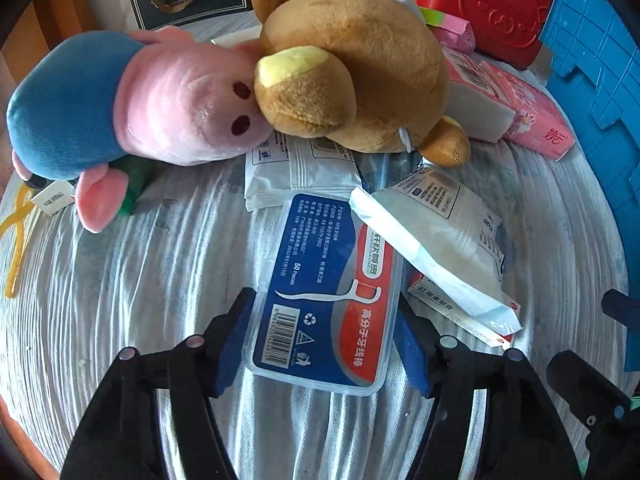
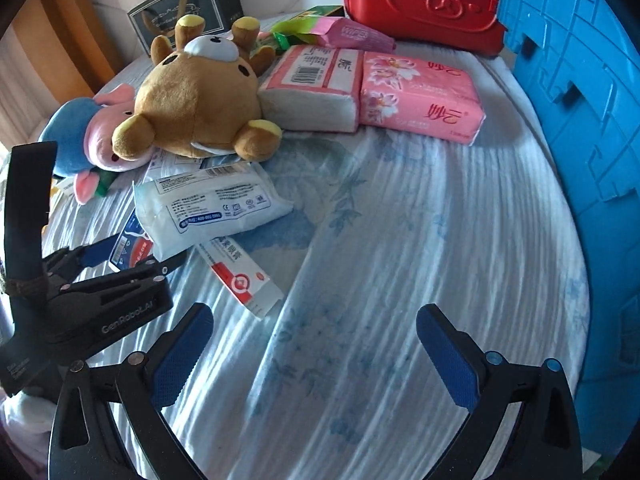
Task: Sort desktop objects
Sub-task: 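Move the left tool to the floss box while the right tool approaches the ointment box, then close the left tool on the floss box while the right tool grips the ointment box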
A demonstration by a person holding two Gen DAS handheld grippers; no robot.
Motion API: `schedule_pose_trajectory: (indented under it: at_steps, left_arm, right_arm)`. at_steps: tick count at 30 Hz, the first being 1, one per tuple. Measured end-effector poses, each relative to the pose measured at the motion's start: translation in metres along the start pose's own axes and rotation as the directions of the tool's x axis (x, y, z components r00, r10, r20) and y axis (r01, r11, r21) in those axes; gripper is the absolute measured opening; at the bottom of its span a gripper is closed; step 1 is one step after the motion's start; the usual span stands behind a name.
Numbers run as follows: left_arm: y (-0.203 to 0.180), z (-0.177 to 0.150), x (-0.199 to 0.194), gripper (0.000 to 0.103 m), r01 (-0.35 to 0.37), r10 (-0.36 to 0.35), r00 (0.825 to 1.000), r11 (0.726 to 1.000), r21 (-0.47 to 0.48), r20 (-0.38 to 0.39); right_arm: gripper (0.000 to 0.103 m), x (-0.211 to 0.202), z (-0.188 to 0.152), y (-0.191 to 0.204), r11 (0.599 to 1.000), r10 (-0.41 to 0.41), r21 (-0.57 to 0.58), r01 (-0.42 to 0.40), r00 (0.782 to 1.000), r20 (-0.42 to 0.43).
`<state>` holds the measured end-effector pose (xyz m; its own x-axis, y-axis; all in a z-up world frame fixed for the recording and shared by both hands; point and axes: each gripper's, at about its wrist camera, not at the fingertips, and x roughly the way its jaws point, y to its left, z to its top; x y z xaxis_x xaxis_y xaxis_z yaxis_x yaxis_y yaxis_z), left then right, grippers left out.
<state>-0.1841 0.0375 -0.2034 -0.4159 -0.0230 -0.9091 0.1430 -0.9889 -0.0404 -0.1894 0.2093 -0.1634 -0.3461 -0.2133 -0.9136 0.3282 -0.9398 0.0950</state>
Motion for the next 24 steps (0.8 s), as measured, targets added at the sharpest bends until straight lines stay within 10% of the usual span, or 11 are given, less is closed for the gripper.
schedule_pose_trajectory:
  at_steps: [17, 24]
  left_arm:
    - [0.022, -0.019, -0.030, 0.064, -0.044, 0.044, 0.999, 0.998, 0.045, 0.003]
    - [0.017, -0.012, -0.022, 0.061, -0.018, 0.020, 0.999, 0.999, 0.035, -0.045]
  right_arm:
    - [0.076, 0.034, 0.018, 0.052, 0.987, 0.075, -0.141, -0.080, 0.996, -0.046]
    - [0.048, 0.047, 0.019, 0.063, 0.976, 0.014, -0.215, -0.028, 0.998, -0.068]
